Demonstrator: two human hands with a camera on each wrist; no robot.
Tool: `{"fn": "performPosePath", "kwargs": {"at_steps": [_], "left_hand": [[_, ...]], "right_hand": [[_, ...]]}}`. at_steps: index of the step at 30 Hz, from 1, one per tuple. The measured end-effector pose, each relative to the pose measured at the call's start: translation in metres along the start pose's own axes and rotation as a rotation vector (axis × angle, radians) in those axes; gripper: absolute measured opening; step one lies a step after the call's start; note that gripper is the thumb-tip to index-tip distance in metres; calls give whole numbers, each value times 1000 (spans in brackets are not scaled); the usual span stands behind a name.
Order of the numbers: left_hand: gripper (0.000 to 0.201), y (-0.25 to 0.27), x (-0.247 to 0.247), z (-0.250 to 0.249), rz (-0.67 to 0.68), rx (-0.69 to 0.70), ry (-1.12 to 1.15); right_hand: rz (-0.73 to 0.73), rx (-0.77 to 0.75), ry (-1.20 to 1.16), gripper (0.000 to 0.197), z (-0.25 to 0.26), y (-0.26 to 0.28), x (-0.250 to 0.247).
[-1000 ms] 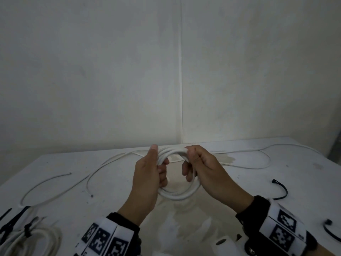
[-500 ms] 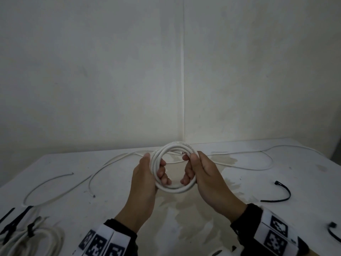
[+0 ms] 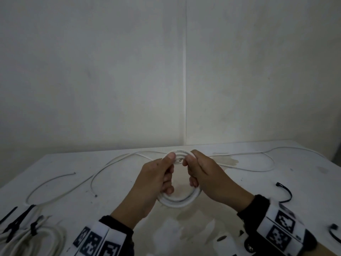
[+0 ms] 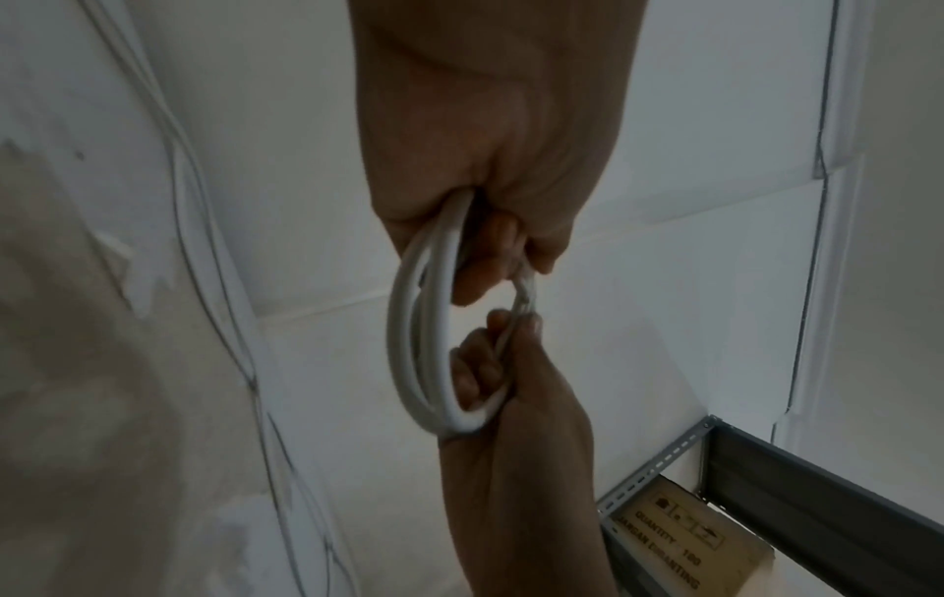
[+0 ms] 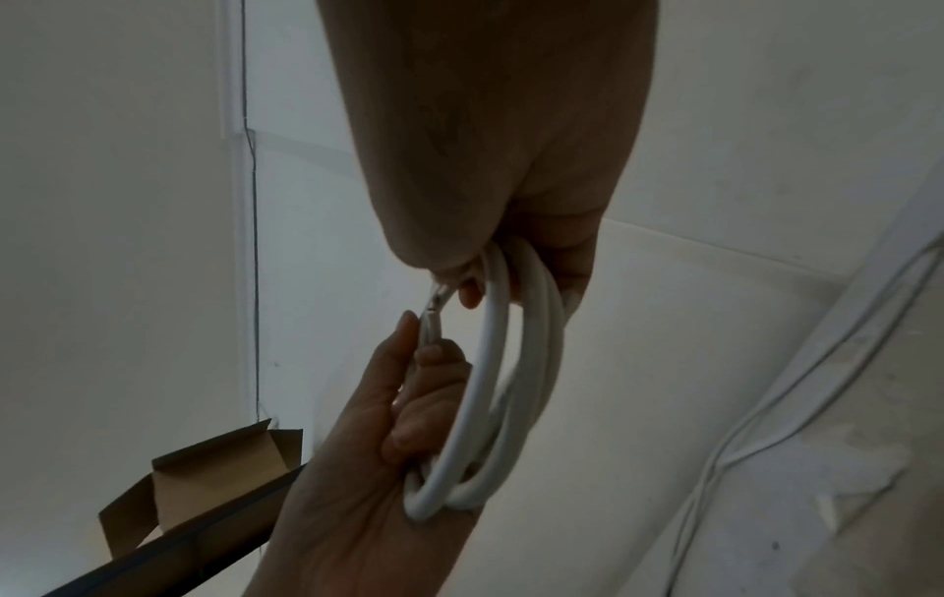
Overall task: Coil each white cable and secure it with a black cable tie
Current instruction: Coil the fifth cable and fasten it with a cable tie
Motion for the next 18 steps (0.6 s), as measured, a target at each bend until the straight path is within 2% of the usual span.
{"fn": "performPosePath", "kwargs": {"at_steps": [4,9,15,18], "left_hand": [[38,0,2,4,-134,6,172],[37,-4,-10,-4,-253,90,335],[38,1,-10,-5,-303,155,244],[39,0,-14,-5,-326,169,231]], "right_hand": [[-81,-25,-124,43,0,2,2],[-44,112,-326,38,-5,5,9],[-66,113,-400,44,1,7,14],[-17,113,-424,45,2,7,17]]}}
Point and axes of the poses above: each hand's wrist, its own y-axis away from the middle knuckle, its own x-axis out of the palm, z = x × y, the point moved 4 cm from there along -y, towards the middle knuckle, and after that the axes turned 4 degrees about x, right-handed, at the moved point
